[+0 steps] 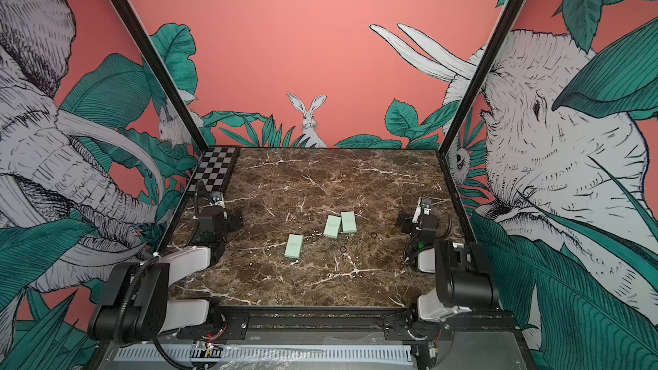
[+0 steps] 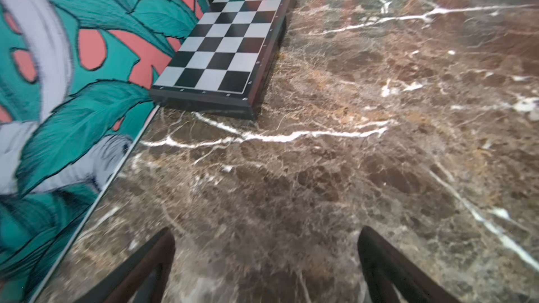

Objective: Take the rings out of the lift-off lid box
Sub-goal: Reset both arms

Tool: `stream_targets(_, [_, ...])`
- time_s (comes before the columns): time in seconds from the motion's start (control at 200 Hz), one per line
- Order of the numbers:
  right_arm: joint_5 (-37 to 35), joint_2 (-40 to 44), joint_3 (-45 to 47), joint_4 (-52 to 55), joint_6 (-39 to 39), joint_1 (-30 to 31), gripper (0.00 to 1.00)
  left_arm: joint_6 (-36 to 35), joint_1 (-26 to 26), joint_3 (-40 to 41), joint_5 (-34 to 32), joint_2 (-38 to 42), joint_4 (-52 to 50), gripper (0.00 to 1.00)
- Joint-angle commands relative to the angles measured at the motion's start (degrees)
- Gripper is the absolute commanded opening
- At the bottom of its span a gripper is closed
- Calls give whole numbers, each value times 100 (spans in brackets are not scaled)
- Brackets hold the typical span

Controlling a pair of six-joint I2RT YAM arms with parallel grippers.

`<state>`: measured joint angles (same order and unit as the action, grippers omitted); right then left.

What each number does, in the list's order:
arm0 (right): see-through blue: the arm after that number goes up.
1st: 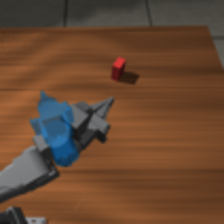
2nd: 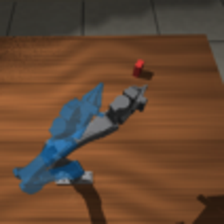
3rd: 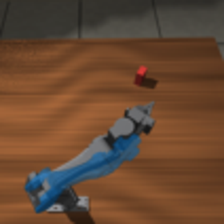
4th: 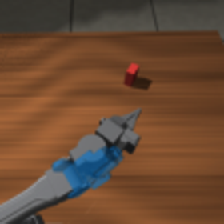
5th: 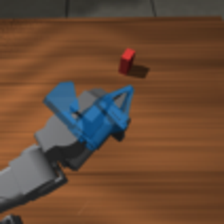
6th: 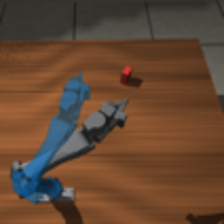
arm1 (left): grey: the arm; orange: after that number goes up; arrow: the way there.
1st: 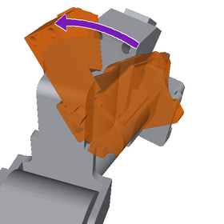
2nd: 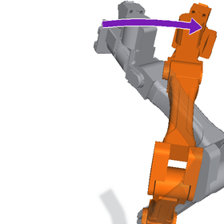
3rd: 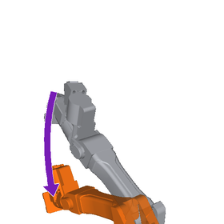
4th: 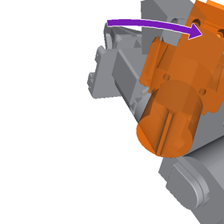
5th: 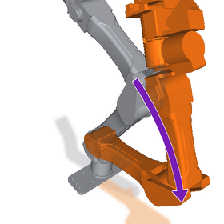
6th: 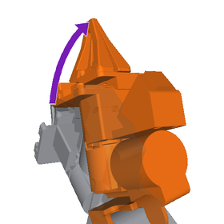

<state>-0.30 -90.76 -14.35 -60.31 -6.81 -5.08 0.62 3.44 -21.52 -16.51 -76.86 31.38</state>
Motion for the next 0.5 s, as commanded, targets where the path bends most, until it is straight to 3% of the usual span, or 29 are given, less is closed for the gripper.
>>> stream_targets(0.0, [-1,290,-120,-266,155,94,99,-416,-39,-283,659,-379,792,100])
stream_targets(0.065, [-6,274,-371,134,197,128,99,-365,-107,-282,598,-949,1422,99])
stream_targets(0.13, [-14,193,-489,221,246,193,99,-711,-98,-101,1293,-1343,2298,100])
stream_targets(0.195, [-93,227,-579,447,300,250,99,-572,-152,-217,1322,-1177,1735,100])
stream_targets(0.27, [-85,215,-674,593,392,325,99,-611,-158,-152,1297,-1314,2121,100])
stream_targets(0.495, [153,209,-710,624,510,360,99,-632,-136,-173,1302,-1187,1850,100])
